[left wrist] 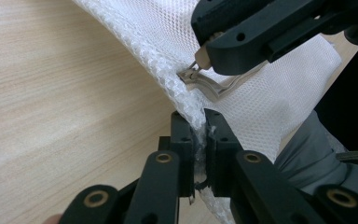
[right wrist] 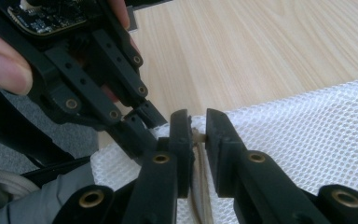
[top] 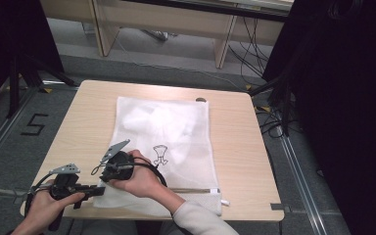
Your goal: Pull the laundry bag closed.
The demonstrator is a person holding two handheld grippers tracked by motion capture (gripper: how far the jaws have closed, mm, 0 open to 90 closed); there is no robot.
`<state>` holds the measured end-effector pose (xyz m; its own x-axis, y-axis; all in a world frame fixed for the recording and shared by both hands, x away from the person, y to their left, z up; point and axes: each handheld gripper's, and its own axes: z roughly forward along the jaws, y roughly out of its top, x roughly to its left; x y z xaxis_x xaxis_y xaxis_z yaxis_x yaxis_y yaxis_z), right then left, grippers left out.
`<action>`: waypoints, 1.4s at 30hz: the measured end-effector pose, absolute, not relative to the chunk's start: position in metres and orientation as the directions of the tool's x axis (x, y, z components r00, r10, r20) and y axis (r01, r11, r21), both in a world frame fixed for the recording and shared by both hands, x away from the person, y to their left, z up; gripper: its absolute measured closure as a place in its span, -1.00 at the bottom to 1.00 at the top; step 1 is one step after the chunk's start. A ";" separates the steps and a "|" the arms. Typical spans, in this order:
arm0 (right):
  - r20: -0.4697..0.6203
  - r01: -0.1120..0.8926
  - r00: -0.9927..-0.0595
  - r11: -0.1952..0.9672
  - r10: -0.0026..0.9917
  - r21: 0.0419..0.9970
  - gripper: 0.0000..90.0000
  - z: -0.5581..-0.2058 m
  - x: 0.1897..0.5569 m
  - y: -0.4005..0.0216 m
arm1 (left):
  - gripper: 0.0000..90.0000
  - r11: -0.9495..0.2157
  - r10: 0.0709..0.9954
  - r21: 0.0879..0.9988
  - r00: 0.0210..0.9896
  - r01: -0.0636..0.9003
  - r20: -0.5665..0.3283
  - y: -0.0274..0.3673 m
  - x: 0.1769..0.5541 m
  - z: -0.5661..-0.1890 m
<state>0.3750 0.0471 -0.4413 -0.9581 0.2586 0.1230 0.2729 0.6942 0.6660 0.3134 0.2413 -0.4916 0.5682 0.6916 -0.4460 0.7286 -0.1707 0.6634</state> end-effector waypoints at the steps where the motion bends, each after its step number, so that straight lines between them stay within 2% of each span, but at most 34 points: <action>1: 0.123 0.273 -0.958 0.694 0.259 0.666 0.82 -0.441 0.375 0.047 | 0.85 -0.171 0.691 0.661 0.568 0.730 -0.447 0.241 0.313 -0.491; 42: 0.163 0.308 -0.950 0.737 0.265 0.601 0.83 -0.460 0.370 0.034 | 0.92 -0.145 0.708 0.642 0.532 0.753 -0.464 0.243 0.312 -0.488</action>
<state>0.3700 0.0335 -0.4596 -0.9505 0.2647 0.1628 0.3083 0.7372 0.6013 0.3121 0.2426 -0.4880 0.5322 0.7080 -0.4643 0.7530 -0.1452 0.6418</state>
